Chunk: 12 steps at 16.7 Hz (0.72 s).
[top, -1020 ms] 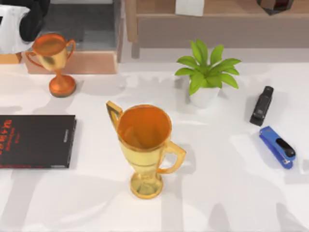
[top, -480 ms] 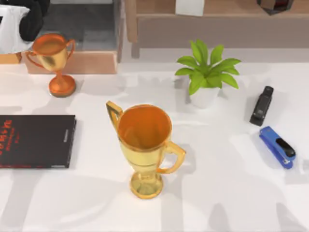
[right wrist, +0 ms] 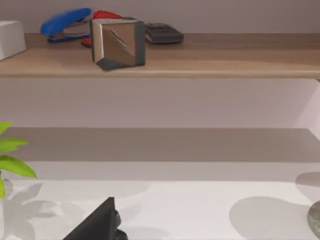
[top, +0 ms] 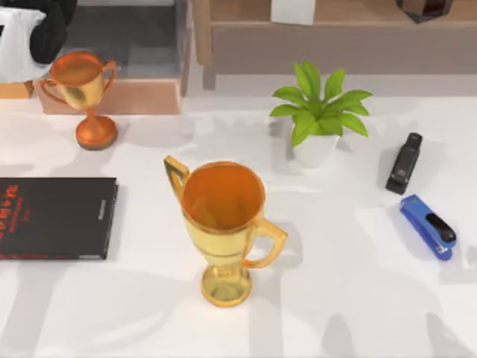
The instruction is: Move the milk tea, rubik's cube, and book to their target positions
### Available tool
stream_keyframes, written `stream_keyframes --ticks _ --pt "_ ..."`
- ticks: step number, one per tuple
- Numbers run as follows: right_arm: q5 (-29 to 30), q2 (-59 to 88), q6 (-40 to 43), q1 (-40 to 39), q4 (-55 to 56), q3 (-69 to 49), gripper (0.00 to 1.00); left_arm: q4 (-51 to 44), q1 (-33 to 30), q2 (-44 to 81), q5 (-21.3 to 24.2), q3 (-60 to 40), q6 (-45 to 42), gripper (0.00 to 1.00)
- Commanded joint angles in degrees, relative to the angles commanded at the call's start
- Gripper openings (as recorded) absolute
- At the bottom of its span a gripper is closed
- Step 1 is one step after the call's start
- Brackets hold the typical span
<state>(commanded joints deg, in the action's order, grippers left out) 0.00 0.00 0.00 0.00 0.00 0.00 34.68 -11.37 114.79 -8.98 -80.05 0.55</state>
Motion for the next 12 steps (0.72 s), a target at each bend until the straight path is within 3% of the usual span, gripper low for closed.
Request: stream_keyframes --ticks 12 --pt "0.0 0.0 0.0 0.0 0.0 0.0 1.00 -1.1 -0.1 -2.5 -0.3 1.4 -0.1 0.00"
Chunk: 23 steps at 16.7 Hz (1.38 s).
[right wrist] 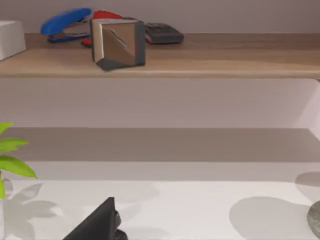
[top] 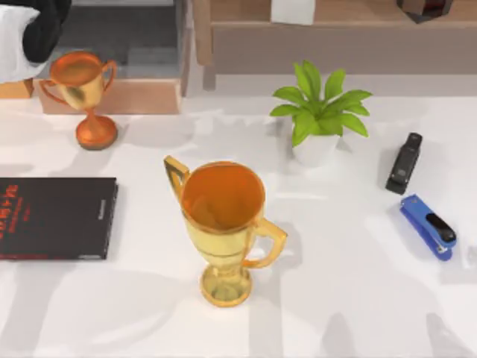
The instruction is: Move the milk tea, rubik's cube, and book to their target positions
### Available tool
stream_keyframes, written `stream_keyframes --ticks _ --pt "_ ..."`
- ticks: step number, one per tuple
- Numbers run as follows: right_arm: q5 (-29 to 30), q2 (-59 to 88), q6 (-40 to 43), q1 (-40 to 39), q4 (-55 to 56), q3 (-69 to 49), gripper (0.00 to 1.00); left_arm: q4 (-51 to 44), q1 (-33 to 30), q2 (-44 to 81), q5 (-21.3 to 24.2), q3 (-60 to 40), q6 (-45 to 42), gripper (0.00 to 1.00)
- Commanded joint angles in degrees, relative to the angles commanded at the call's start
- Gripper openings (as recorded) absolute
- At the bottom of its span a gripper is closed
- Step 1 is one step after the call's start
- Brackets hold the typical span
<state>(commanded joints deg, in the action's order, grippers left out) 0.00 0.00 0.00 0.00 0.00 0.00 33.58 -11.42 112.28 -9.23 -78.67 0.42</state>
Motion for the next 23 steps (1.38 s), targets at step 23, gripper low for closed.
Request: stream_keyframes --ticks 23 --pt "0.0 0.0 0.0 0.0 0.0 0.0 1.00 16.5 8.0 -33.8 10.0 72.5 -87.3 0.00"
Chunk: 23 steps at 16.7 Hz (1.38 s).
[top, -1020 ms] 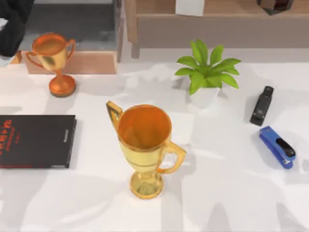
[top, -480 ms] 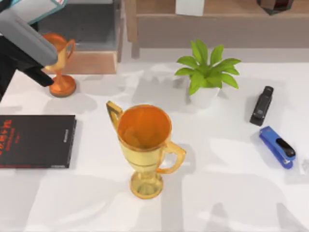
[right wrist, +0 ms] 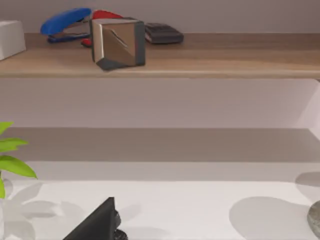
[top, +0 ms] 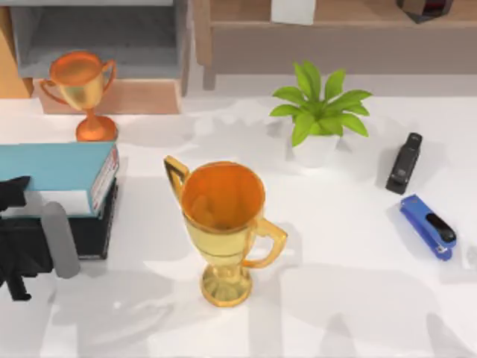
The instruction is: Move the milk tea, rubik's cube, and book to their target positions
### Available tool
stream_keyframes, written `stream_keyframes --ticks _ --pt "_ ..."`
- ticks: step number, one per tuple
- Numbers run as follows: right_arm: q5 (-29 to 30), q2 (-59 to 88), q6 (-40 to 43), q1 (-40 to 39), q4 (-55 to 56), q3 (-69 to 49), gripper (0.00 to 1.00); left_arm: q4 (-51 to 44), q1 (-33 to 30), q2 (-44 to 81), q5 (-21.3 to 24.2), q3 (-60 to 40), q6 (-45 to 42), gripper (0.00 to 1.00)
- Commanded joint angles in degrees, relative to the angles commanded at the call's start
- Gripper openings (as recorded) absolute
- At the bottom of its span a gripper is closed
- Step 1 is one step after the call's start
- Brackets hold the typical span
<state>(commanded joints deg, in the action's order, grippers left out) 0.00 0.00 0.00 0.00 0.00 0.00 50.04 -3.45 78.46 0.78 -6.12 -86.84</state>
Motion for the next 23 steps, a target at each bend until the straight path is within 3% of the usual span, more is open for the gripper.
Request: stream_keyframes --ticks 17,23 --pt "0.0 0.0 0.0 0.0 0.0 0.0 1.00 -1.3 0.8 6.2 -1.0 0.0 -3.2 0.00" --pt "0.0 0.0 0.0 0.0 0.0 0.0 1.00 -1.3 0.8 6.2 -1.0 0.0 -3.2 0.45"
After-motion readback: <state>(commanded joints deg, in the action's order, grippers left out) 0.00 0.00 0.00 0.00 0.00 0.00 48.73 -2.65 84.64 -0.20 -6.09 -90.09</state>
